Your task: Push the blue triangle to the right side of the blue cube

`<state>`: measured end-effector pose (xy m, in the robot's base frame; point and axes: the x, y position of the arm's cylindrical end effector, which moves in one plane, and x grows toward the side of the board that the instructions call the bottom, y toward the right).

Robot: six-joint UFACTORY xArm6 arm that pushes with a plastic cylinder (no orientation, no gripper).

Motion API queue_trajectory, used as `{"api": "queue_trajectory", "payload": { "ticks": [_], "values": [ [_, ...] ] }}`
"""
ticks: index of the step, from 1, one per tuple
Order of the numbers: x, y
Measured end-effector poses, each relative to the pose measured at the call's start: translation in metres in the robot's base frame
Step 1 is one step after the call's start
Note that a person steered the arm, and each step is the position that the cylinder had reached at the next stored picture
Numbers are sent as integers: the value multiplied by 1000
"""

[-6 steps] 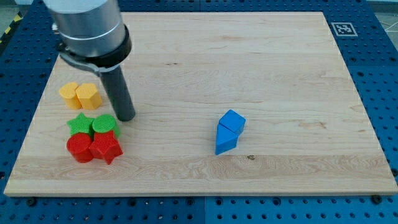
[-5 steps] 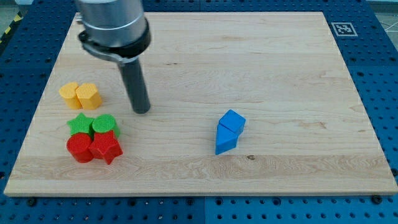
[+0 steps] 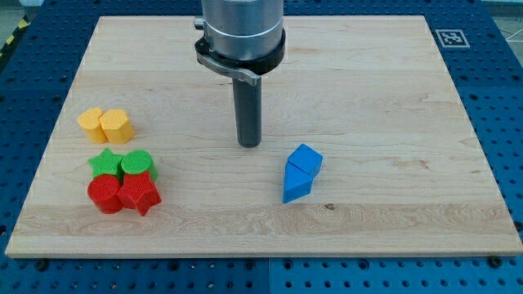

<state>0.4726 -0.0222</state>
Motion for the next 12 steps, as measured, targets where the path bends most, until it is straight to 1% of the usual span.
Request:
{"api": "queue_trajectory", "payload": {
  "ticks": [1,3,4,5,6,7,9,10,11,12],
  "values": [
    [3,-1],
    [37,4],
    [72,5],
    [101,22],
    [103,64],
    [103,72],
    [103,71],
    [103,84],
    [103,83],
    [103,70]
  ]
}}
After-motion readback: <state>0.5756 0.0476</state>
